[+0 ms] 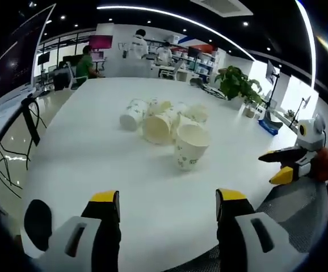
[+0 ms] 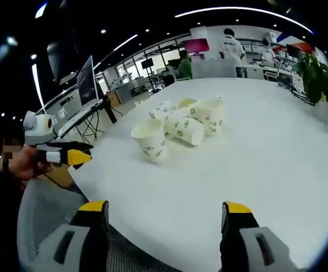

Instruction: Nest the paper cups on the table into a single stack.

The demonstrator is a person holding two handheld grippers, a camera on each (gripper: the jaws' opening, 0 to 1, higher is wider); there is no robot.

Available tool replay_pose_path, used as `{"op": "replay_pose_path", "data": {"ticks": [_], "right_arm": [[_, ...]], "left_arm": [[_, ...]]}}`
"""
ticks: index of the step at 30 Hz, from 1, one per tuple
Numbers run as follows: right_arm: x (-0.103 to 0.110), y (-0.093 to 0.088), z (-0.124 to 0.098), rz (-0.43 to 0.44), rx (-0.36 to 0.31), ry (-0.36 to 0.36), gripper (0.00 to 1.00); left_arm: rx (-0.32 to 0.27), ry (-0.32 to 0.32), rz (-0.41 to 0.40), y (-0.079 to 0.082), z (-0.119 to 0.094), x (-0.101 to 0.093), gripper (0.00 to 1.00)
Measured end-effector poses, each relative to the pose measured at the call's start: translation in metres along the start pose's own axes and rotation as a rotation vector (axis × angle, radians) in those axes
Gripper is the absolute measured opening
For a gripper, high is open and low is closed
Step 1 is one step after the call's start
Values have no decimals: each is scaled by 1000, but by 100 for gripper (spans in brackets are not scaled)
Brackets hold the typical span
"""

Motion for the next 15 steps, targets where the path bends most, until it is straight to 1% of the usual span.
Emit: {"op": "replay_pose_path", "data": {"ticks": [15], "right_arm": [[-4,-5,3,-1,10,-1,82]], "left_arm": [[0,-2,-3,1,0,-1,67]]}}
Point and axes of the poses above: the point that each gripper's makers call its tool centre point, and the gripper's own axes: z roughly forward along the fingers, x roughly to its left, y roughly out of its top, the point moved 1 cm from there along -z, roughly backward along the fingers, and after that the axes turned 7 degrees about -x, right-handed, at the moved point
